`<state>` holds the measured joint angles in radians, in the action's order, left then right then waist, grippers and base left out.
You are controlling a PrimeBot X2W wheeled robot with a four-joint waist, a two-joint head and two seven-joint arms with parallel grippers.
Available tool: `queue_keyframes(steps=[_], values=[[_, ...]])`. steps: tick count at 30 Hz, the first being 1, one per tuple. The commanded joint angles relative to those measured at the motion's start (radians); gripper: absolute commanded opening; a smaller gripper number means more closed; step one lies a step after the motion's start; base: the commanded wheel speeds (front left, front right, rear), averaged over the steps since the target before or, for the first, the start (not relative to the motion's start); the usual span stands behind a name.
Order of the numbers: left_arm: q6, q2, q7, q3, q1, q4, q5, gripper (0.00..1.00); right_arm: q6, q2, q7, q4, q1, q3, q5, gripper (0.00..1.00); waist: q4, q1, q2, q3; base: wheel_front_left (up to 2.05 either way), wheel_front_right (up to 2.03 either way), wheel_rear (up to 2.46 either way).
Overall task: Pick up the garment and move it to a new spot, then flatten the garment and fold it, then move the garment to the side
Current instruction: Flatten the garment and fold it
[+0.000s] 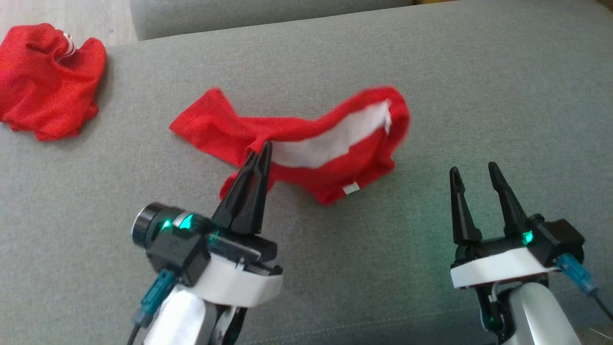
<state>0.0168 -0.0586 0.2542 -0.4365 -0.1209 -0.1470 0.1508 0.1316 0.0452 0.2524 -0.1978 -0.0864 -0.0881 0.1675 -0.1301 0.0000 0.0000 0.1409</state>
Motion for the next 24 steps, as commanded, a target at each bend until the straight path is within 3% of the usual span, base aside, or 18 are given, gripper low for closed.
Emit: queue_keyframes(steps=[1, 11, 24], values=[[0.005, -0.011, 0.008, 0.042, -0.009, -0.037, -0.007, 0.00, -0.001, 0.005, 0.009, 0.028, 0.000, -0.025, 0.006, 1.00, -0.001, 0.0000, 0.0000, 0.002, 0.00, 0.00, 0.00], [0.034, -0.065, 0.008, 0.180, -0.109, 0.241, 0.035, 0.00, -0.001, 0.005, 0.009, 0.032, -0.027, -0.037, 0.012, 1.00, -0.064, 0.0000, 0.0000, 0.063, 0.00, 0.00, 0.00], [0.049, -0.103, 0.007, 0.262, -0.359, 0.665, 0.048, 0.00, -0.001, 0.005, 0.009, 0.053, -0.065, -0.052, 0.027, 1.00, -0.141, 0.0000, 0.0000, 0.169, 0.00, 0.00, 0.00]])
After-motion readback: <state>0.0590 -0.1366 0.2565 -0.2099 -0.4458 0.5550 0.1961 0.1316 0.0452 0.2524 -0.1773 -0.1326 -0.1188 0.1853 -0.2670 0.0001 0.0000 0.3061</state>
